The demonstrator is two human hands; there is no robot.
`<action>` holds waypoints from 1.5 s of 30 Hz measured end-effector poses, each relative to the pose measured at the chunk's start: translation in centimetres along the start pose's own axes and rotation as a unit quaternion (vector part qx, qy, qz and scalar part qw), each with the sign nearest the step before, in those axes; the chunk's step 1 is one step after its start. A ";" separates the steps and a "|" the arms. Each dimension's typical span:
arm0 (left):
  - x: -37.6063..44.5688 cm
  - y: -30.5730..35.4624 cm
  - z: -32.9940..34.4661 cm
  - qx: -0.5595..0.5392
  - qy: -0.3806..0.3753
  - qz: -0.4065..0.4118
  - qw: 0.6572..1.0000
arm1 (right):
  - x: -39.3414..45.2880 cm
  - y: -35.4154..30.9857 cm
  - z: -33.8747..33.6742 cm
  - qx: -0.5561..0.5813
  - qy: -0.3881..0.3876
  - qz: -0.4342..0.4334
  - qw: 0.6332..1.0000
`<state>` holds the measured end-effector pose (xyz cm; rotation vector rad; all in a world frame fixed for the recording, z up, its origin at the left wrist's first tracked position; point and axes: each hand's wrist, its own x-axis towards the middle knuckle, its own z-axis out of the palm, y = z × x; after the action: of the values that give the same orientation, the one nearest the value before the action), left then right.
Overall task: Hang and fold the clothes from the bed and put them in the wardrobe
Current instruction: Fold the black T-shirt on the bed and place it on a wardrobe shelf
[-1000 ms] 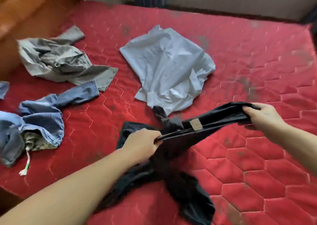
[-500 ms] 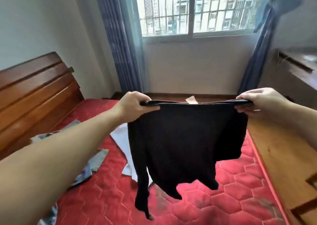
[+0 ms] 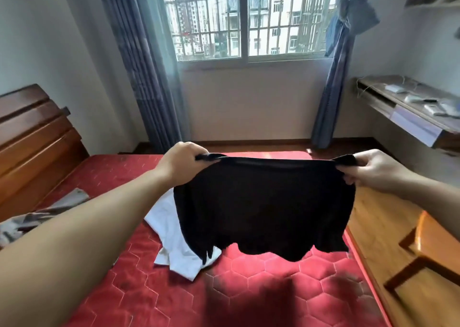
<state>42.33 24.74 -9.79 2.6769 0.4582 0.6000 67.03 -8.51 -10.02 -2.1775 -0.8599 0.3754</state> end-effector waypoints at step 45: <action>12.9 -2.0 8.7 0.172 -0.098 0.099 0.975 | 10.4 7.2 0.8 -0.281 0.260 -0.239 0.892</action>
<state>56.92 29.06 -13.57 3.1000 0.2617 0.3242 77.54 -4.57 -15.80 -2.2781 -1.2350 -0.7607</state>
